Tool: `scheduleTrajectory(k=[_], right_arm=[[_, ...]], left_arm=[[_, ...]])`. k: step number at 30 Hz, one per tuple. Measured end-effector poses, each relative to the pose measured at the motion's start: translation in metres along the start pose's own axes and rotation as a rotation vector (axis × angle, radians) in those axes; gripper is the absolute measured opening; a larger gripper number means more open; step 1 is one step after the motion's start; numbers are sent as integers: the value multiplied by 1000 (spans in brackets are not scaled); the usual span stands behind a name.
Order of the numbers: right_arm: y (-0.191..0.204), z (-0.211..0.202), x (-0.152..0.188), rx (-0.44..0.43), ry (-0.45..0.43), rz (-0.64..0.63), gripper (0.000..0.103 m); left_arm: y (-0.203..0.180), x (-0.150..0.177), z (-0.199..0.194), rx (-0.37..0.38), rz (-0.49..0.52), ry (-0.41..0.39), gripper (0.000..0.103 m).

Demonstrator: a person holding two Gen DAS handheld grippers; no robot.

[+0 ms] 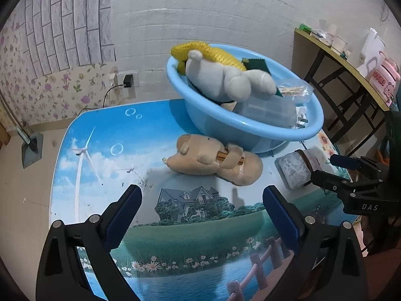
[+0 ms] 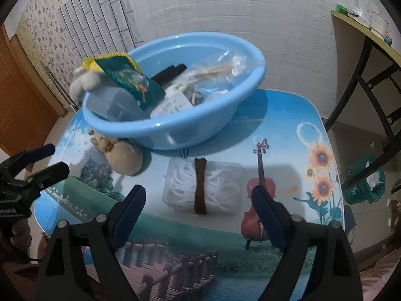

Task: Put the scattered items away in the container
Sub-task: 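Move the left gripper to the tan teddy bear while the right moves to the strapped clear box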

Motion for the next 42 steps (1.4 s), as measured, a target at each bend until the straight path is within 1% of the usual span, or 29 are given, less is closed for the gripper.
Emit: scheduleTrajectory(k=[5, 6, 7, 9, 13, 18, 21, 27, 32, 35, 42], right_arm=[[-4, 9, 5, -3, 19, 10, 89], [-5, 11, 6, -1, 25, 13, 92], [-6, 13, 8, 2, 33, 16, 98], [-10, 17, 10, 18, 44, 21, 101], [-16, 22, 12, 34, 52, 40, 101], [-17, 29, 12, 11, 55, 53, 102], [-17, 35, 11, 11, 68, 50, 103], [-20, 43, 9, -2, 75, 64, 103], [-22, 45, 7, -14, 69, 57, 103], [-24, 45, 8, -27, 70, 58, 103], [-19, 48, 7, -44, 78, 39, 103]], left_arm=[[0, 3, 7, 2, 0, 18, 97], [0, 3, 8, 2, 2, 20, 97], [-1, 3, 9, 1, 3, 21, 97], [-1, 2, 13, -2, 4, 23, 97], [0, 0, 21, -4, -7, 35, 97], [-1, -2, 31, 19, -18, 54, 97], [-4, -4, 38, 35, -22, 65, 97], [-3, -10, 51, 37, -48, 80, 97], [2, -15, 59, 51, -94, 95, 97], [1, -14, 64, 49, -88, 107, 97], [-5, -18, 69, 107, -78, 105, 97]])
Point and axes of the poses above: each gripper's, at about its wrist camera, not at the fingertips, and z roughly the way its jaws point, y to its left, x to its underside, the point moved 10 cm from there along z, roughly the way its jaws point, and after that the axes turned 14 degrees about -z, right-handed, at the moved point
